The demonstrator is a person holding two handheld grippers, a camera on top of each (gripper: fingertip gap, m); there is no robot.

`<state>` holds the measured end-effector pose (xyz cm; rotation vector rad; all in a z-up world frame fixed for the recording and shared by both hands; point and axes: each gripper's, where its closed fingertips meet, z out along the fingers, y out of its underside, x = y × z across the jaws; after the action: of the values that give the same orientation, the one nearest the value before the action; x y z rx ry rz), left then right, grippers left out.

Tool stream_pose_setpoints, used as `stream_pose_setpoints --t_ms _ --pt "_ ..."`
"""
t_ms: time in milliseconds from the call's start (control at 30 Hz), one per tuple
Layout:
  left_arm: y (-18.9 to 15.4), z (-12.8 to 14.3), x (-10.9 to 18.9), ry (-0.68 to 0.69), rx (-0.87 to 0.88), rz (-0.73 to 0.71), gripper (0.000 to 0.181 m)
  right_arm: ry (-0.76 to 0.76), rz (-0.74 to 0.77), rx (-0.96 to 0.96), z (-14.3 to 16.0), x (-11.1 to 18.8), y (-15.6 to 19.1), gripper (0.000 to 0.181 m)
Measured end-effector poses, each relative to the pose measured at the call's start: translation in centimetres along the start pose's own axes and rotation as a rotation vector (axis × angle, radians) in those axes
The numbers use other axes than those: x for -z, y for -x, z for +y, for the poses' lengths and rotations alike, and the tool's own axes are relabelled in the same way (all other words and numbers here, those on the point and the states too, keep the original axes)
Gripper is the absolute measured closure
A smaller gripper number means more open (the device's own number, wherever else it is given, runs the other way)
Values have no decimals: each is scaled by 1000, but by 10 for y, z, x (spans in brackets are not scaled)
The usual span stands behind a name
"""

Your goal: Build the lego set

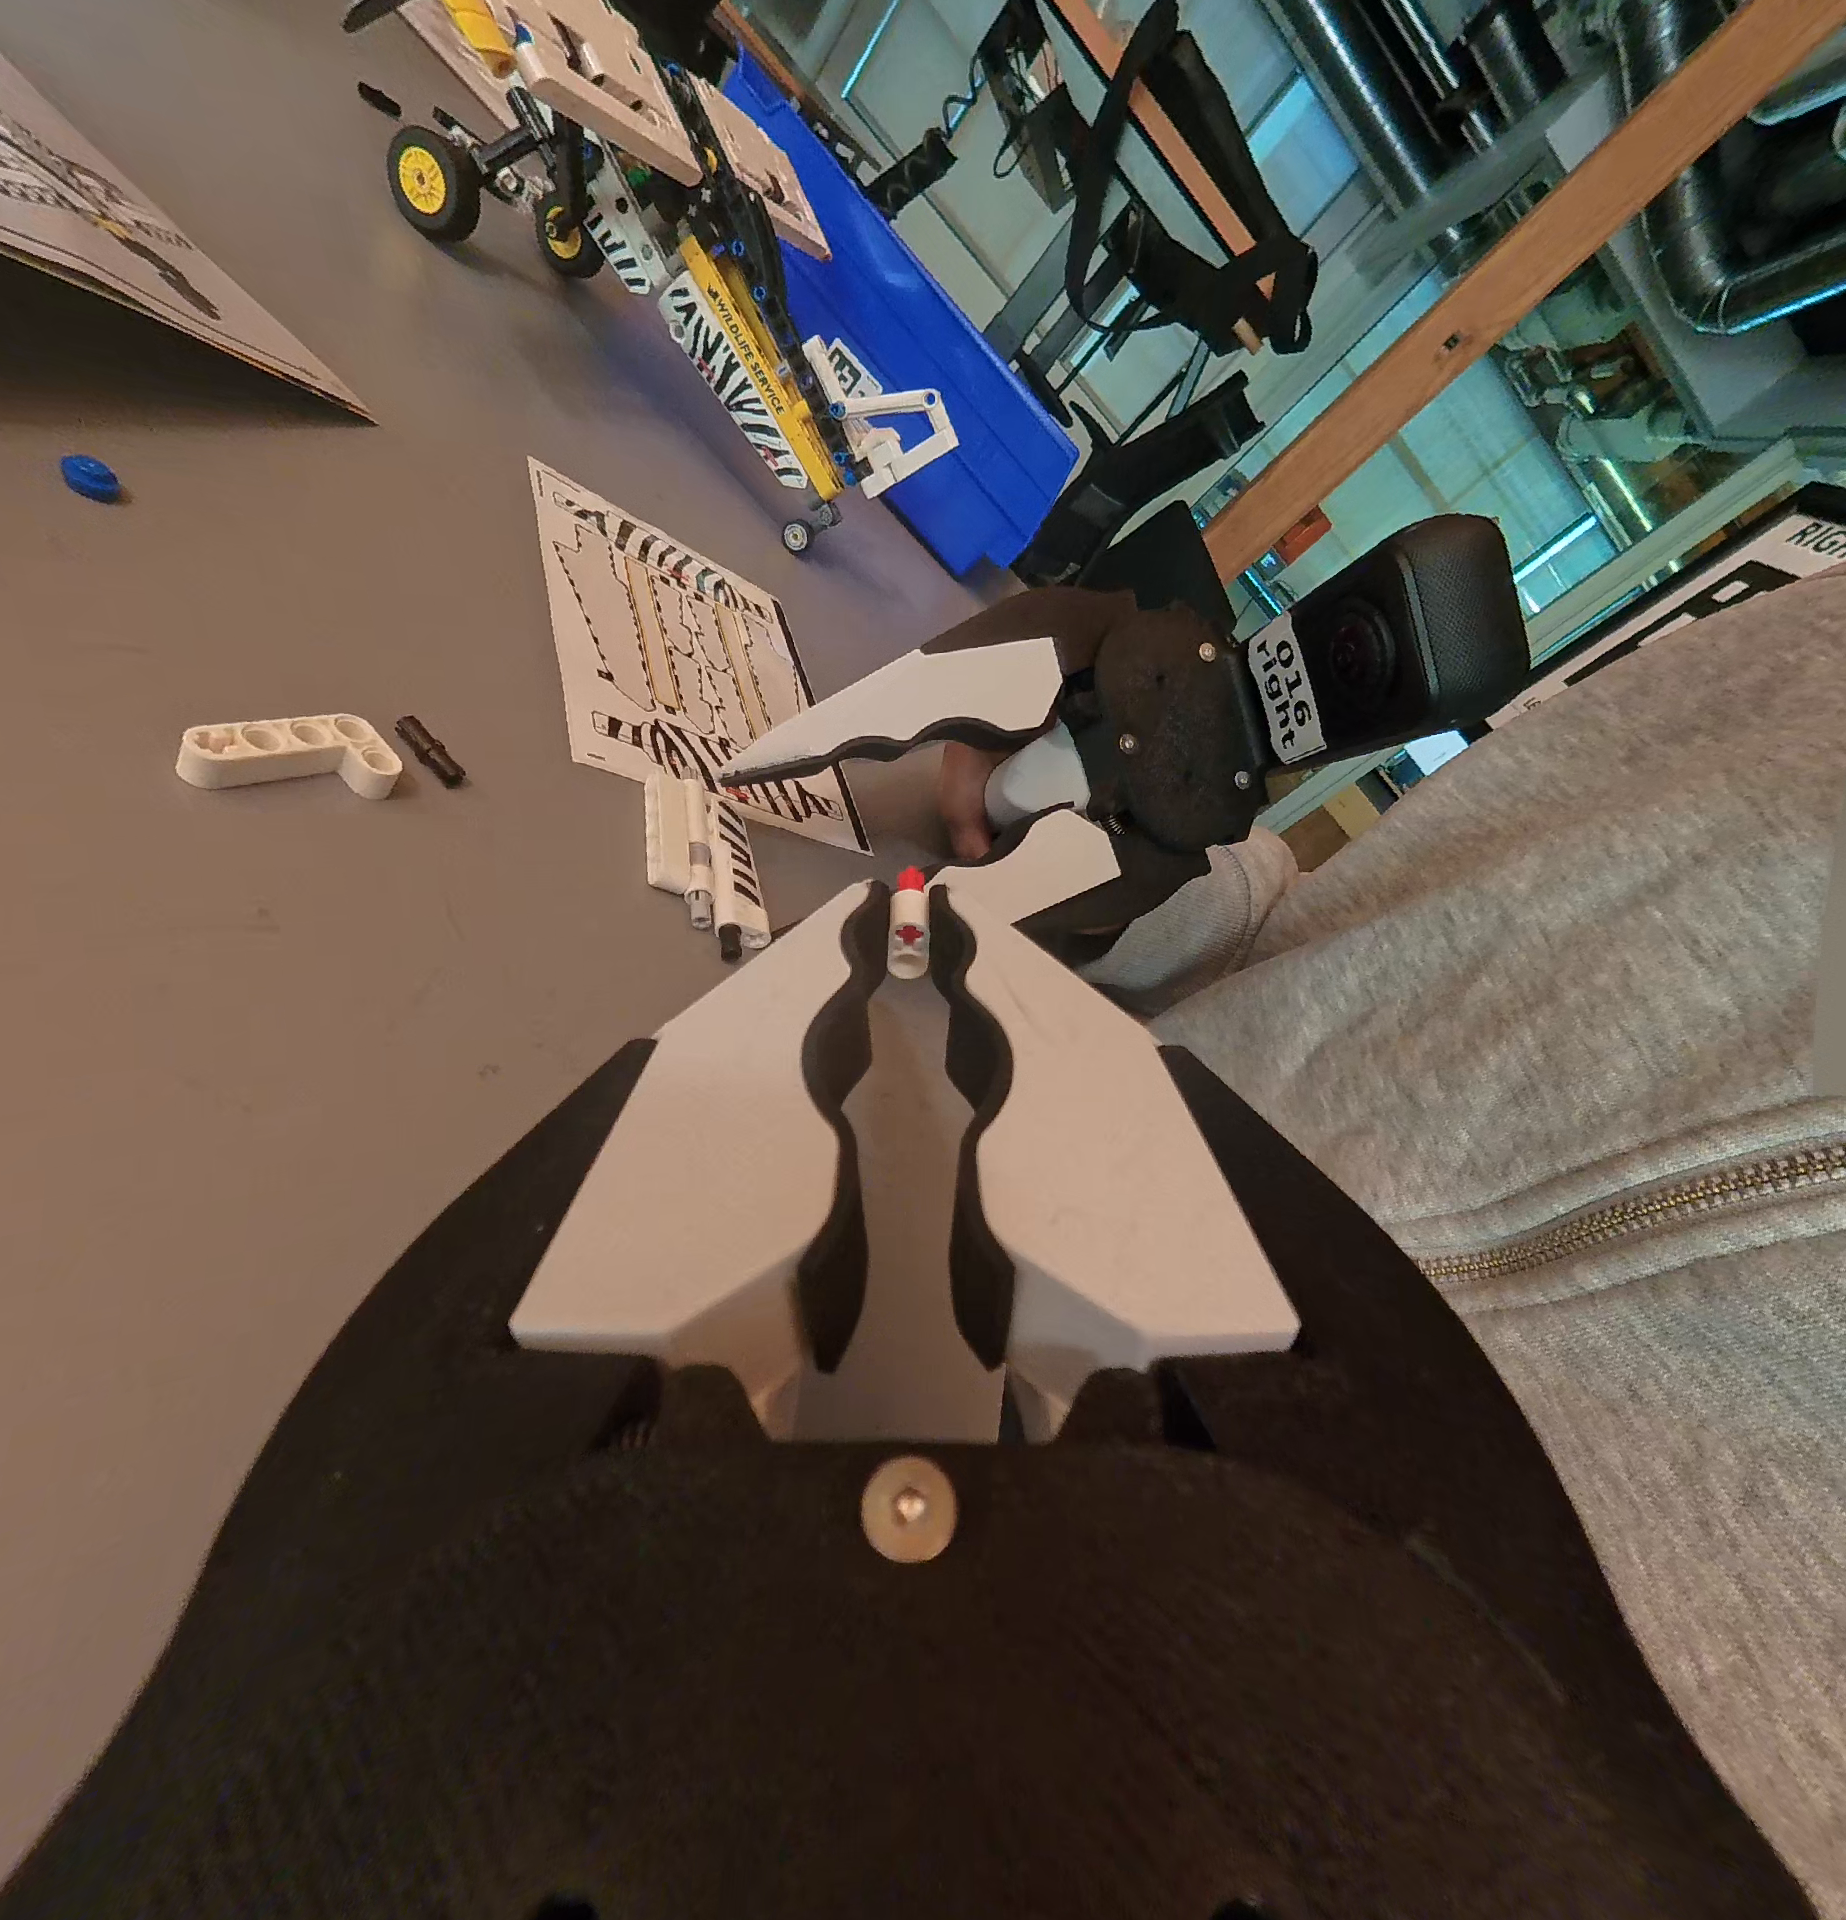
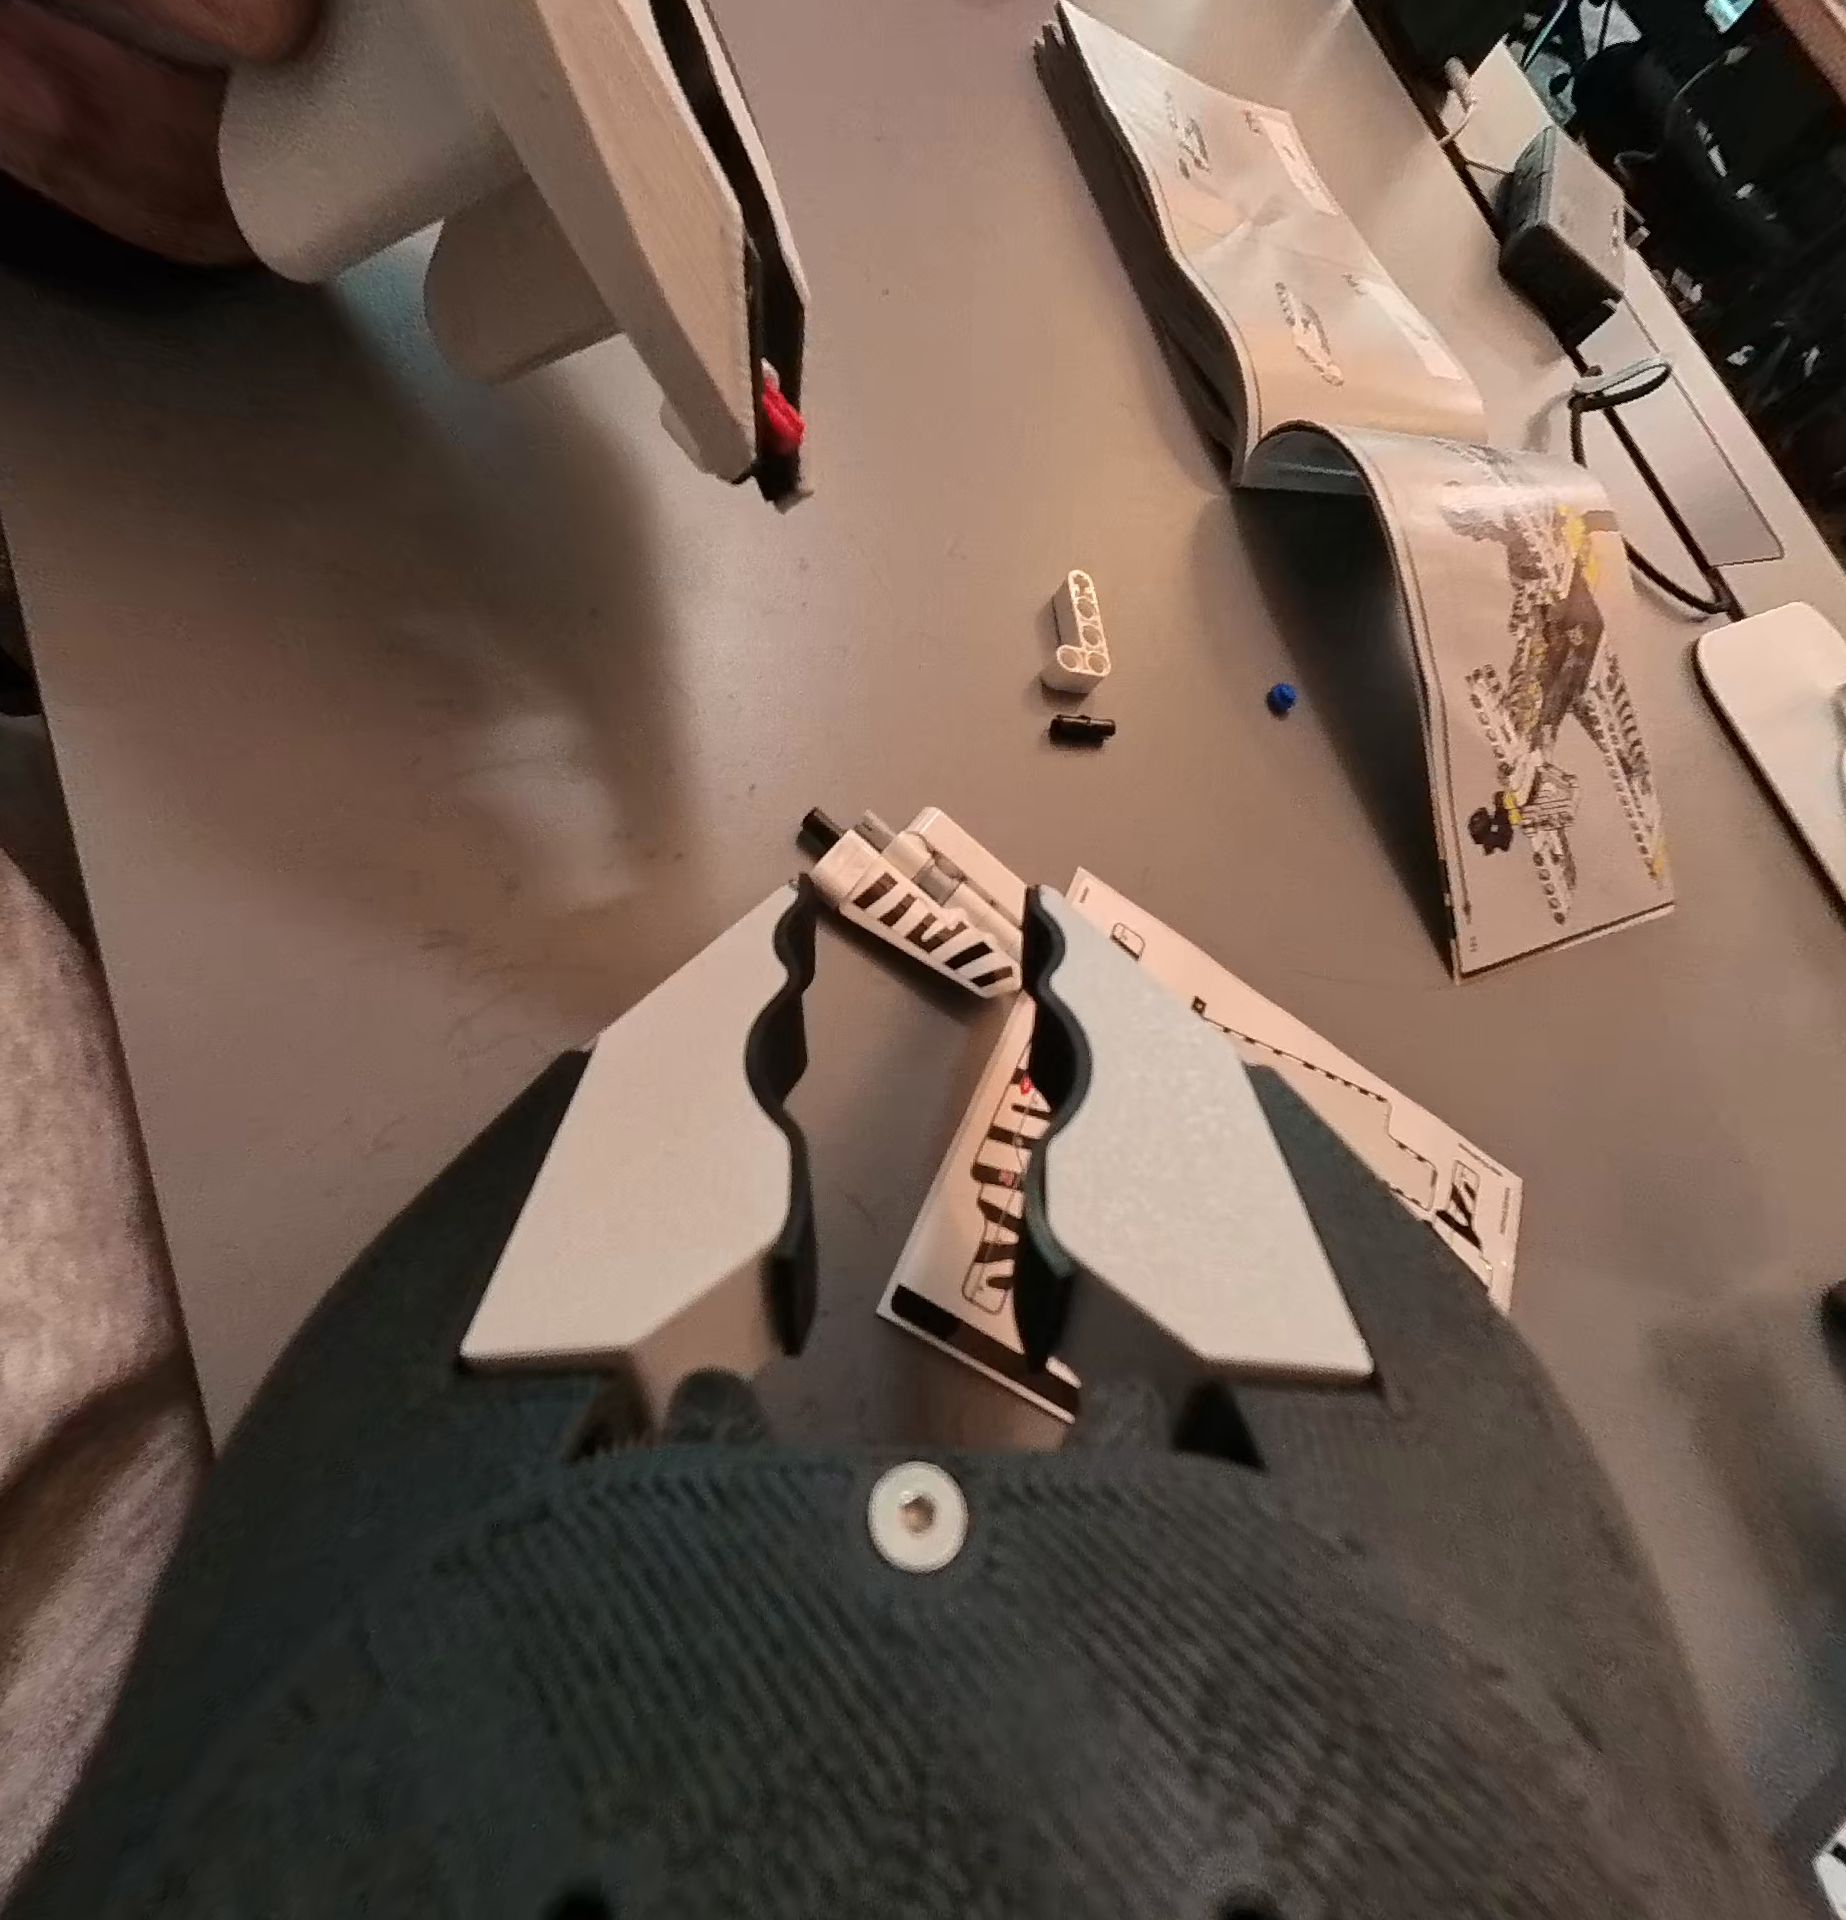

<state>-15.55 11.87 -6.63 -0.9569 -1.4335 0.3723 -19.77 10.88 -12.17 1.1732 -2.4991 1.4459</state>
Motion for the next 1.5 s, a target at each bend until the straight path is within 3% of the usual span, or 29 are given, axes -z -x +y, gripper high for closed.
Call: stream_pose_setpoints --t_ms 1500 --pt "0 0 0 -4 9 3 177 -133 -7 -134 -15 14 -15 142"
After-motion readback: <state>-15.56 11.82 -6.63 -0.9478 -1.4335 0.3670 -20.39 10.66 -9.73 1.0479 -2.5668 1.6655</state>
